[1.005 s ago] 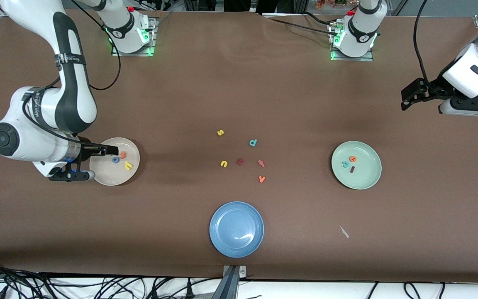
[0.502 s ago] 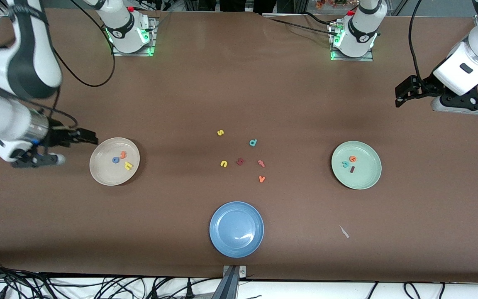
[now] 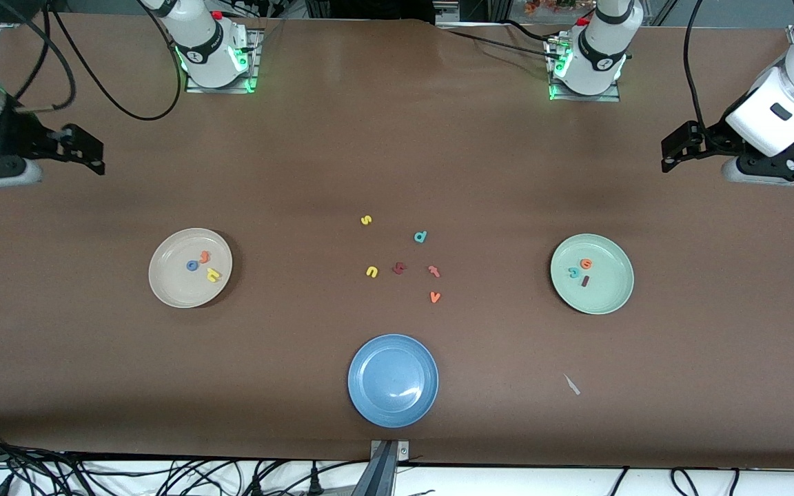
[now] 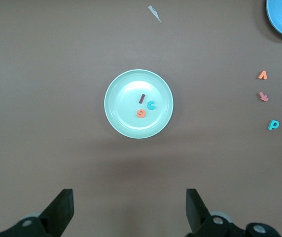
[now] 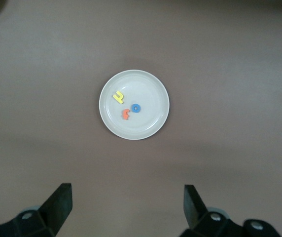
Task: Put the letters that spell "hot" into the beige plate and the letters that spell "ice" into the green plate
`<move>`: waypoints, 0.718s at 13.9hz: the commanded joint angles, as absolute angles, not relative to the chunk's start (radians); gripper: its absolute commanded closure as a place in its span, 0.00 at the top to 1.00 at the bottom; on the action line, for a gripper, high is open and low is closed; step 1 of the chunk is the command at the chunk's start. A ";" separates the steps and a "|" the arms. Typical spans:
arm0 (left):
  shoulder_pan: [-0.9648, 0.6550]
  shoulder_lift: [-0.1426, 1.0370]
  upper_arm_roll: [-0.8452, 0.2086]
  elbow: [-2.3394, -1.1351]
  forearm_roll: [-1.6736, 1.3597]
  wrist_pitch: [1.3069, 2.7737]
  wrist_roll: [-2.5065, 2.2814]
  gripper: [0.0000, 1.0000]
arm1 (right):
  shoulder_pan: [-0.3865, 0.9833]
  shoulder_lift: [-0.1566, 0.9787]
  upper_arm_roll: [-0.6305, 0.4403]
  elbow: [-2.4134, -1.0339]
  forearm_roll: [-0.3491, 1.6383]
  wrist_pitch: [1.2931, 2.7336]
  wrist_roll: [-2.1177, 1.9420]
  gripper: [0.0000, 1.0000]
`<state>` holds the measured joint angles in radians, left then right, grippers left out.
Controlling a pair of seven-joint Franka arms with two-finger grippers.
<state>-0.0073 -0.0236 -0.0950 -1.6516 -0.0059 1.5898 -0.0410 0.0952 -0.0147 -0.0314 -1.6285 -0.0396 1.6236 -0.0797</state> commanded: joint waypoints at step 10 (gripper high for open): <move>-0.002 0.001 -0.106 -1.571 -0.014 1.470 -0.034 1.00 | 0.058 -0.041 -0.041 -1.624 -0.035 1.575 -0.075 1.00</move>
<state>-0.0020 -0.0215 -0.0969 -1.6298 -0.0059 1.5070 -0.0403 0.0546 -0.0355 -0.0332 -1.6238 -0.0212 1.5833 -0.0797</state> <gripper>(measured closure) 0.000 0.000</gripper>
